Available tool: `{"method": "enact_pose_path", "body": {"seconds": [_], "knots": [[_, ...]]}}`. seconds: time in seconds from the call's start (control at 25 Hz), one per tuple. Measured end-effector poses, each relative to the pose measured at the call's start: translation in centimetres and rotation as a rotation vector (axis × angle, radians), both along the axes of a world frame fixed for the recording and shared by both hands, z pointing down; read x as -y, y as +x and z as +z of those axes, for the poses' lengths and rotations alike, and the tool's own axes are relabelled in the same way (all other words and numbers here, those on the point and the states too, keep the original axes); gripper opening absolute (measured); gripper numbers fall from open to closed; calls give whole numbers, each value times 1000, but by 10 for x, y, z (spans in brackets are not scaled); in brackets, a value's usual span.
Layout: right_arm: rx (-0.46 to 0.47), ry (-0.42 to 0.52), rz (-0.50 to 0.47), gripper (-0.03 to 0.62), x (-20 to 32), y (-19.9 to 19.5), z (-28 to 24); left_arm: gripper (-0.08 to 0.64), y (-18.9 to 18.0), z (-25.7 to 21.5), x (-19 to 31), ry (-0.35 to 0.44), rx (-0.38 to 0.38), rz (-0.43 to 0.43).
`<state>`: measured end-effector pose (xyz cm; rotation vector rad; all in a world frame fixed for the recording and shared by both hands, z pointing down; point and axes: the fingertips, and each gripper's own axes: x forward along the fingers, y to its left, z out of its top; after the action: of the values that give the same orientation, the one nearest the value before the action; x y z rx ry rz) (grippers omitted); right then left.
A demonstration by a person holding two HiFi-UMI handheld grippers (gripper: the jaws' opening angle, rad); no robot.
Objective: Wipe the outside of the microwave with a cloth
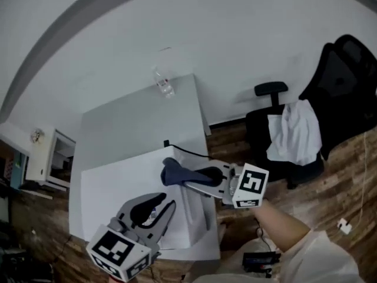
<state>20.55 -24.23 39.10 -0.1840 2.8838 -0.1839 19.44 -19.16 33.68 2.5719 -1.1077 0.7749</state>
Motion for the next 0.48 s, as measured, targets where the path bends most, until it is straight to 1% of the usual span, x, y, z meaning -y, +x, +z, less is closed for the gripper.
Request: {"method": "enact_pose_path", "body": {"seconds": [0.08, 0.16, 0.28, 0.36, 0.4, 0.48], "knots": [[55, -16, 0, 74, 20, -2, 2, 89, 0, 5, 13, -9, 53, -55], [104, -17, 3, 74, 40, 2, 8, 89, 5, 8, 24, -12, 107, -81], [142, -24, 8, 74, 65, 11, 26, 89, 16, 12, 38, -31, 149, -108], [155, -22, 3, 74, 75, 9, 34, 89, 18, 16, 48, -43, 186, -134], [152, -6, -7, 74, 77, 4, 35, 89, 18, 17, 53, -46, 206, -151], [113, 42, -34, 74, 73, -12, 36, 89, 14, 18, 62, -43, 248, -180]]}}
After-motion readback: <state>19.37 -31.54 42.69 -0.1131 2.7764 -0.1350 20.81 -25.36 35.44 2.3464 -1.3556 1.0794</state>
